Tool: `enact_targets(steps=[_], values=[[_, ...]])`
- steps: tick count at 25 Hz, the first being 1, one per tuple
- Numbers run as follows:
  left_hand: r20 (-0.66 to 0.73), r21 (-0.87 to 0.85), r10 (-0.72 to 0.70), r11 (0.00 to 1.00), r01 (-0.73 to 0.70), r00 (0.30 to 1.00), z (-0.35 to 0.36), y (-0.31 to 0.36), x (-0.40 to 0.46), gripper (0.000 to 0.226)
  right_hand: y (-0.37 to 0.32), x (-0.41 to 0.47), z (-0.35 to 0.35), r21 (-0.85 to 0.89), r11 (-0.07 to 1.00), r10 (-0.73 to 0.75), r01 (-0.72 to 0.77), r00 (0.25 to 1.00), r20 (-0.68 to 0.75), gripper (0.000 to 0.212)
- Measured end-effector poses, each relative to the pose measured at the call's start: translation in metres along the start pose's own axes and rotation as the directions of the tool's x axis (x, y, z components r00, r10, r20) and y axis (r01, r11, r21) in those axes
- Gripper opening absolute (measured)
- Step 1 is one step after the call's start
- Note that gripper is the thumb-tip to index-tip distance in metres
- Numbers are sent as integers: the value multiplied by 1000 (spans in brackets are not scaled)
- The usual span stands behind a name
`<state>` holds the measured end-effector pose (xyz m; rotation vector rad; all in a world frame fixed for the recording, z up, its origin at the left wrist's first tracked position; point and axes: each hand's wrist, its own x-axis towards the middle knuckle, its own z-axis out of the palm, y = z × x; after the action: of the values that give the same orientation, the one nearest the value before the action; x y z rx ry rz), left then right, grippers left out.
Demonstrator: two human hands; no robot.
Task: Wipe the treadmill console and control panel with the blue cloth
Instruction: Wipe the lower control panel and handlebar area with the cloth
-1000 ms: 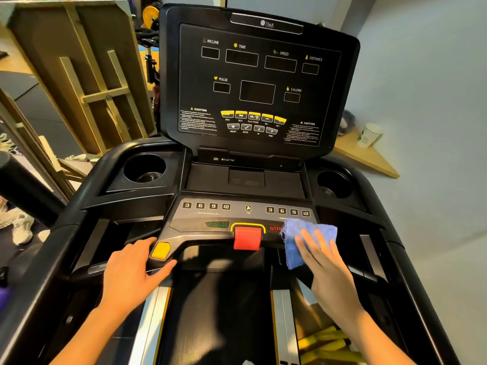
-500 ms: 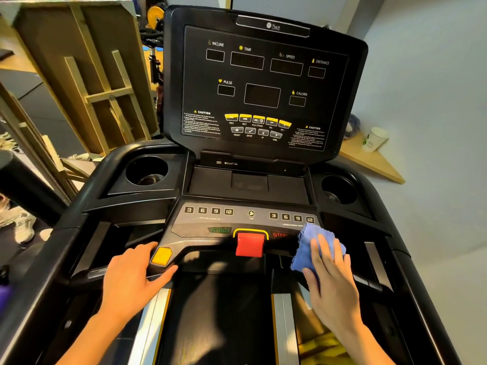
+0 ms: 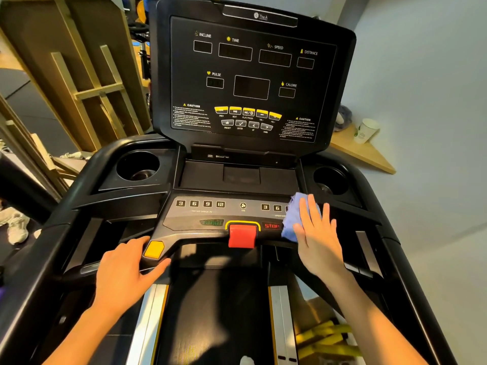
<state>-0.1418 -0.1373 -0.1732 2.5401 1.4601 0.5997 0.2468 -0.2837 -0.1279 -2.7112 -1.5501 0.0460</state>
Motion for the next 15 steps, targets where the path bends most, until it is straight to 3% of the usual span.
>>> enact_targets(steps=[8,15], values=[[-16,-14,-3,1000,3,1000,0,3,0,64,-49,46,2,37,985,170,-168,984,-53,63],[-5,-21,-22,1000,22,1000,2,-1,0,64,-119,43,0,103,995,-8,18,996,-91,69]])
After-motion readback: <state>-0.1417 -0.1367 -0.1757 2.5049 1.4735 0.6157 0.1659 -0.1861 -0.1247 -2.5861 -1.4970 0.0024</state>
